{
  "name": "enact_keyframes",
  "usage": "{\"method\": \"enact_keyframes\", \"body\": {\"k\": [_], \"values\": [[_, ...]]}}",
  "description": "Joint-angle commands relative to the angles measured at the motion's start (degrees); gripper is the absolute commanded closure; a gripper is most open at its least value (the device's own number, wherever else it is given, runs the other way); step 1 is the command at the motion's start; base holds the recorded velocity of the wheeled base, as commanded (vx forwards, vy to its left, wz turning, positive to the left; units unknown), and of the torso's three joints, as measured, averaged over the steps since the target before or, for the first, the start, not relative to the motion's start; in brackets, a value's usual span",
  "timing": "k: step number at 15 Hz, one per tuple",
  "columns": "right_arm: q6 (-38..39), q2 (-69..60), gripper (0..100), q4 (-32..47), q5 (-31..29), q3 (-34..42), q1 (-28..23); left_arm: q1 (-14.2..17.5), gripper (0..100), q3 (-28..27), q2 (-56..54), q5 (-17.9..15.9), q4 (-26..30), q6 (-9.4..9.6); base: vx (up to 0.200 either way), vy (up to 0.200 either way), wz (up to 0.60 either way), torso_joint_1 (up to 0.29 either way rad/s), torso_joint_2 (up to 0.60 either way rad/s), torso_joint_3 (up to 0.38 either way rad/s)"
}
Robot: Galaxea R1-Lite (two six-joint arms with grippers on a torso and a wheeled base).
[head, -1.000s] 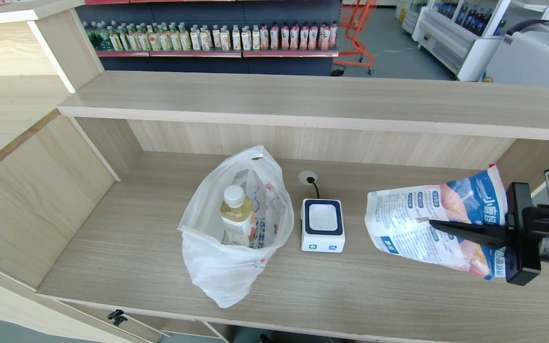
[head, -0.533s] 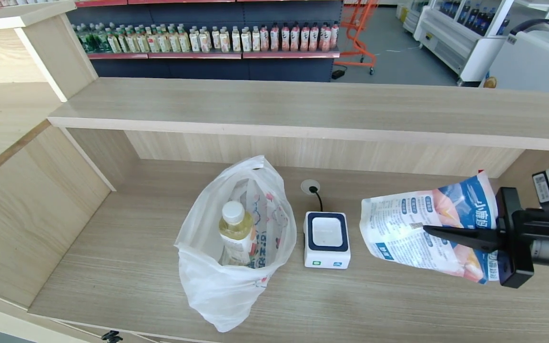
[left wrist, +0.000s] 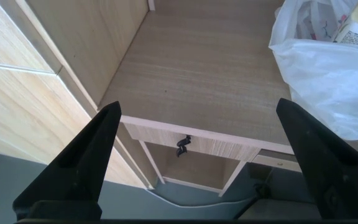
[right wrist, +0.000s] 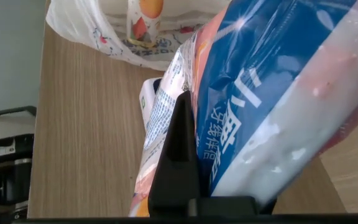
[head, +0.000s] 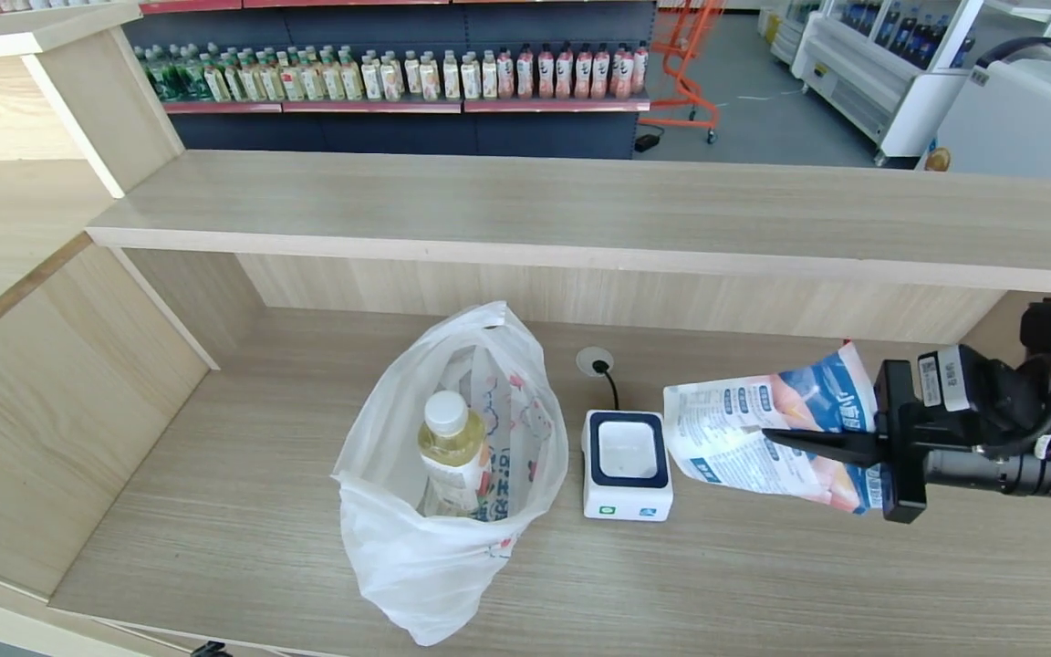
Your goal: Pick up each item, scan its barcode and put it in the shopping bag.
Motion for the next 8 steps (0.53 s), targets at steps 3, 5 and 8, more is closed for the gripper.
{"method": "enact_keyframes", "body": {"k": [3,5,8], "values": [[-7.0,8.8,100,-0.4,1.3,-1.9,0.5,0.0,0,0.0,0.1,0.0,0.0,-0.01,0.000,0.000,0.00,0.000,0.00,0.000],[-6.9,9.5,100,-1.0,1.5,-2.6,1.5,0.0,0,0.0,0.0,0.0,0.0,-0.01,0.000,0.000,0.00,0.000,0.00,0.000],[-7.1,11.9,100,-1.2,1.5,-6.4,3.9,0.0,0,0.0,0.0,0.0,0.0,-0.01,0.000,0.000,0.00,0.000,0.00,0.000]]}}
